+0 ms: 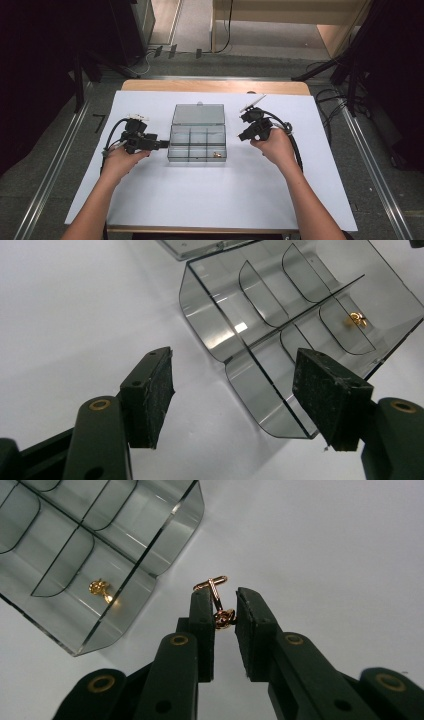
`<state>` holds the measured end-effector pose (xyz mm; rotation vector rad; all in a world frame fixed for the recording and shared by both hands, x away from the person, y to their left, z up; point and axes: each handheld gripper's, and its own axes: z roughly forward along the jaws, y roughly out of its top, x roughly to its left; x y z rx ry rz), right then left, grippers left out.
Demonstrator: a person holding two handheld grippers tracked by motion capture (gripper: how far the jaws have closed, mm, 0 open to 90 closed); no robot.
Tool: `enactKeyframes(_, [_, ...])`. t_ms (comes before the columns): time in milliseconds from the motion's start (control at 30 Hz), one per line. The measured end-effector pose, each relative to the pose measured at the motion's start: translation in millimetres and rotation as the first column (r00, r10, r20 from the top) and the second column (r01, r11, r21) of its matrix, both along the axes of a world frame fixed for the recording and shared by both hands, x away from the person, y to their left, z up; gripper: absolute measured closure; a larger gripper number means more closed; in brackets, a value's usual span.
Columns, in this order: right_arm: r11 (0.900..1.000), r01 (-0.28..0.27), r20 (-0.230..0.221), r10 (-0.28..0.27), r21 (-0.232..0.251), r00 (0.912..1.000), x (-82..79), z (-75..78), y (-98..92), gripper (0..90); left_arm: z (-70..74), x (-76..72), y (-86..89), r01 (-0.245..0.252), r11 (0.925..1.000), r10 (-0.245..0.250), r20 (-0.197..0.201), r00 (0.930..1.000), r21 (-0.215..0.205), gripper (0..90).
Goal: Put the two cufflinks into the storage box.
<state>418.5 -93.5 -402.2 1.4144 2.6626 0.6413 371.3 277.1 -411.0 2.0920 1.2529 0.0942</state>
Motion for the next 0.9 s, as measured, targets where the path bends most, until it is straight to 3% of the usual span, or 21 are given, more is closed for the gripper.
enactKeyframes(167, [1.000, -0.016, 0.006, 0.016, -0.001, 0.9999, -3.7, 2.3, 4.7, 80.0, -1.2, 0.3, 0.8, -0.001, 0.9999, 0.001, 0.001, 1.0000, 0.015, 33.7])
enactKeyframes(367, [0.999, -0.040, 0.011, 0.040, 0.019, 0.9992, -9.4, 6.6, 10.7, 80.1, 1.2, 0.1, 3.7, -0.012, 0.9999, 0.012, 0.013, 0.9998, -0.008, 33.7])
enactKeyframes(600, [0.998, -0.066, 0.017, 0.066, 0.018, 0.9977, -14.0, 9.5, 17.9, 80.0, 0.0, 0.0, 2.9, -0.012, 0.9998, 0.011, 0.015, 0.9998, 0.017, 33.7])
enactKeyframes(733, [0.997, -0.078, 0.023, 0.077, 0.015, 0.9967, -16.1, 10.6, 21.8, 80.0, 2.1, -0.4, 4.4, -0.027, 0.9996, 0.026, 0.036, 0.9990, 0.010, 33.8])
enactKeyframes(900, [0.996, -0.090, 0.028, 0.090, 0.014, 0.9956, -18.8, 12.2, 27.0, 80.1, 1.9, 0.0, 5.9, -0.030, 0.9995, 0.030, 0.034, 0.9990, 0.011, 33.7])
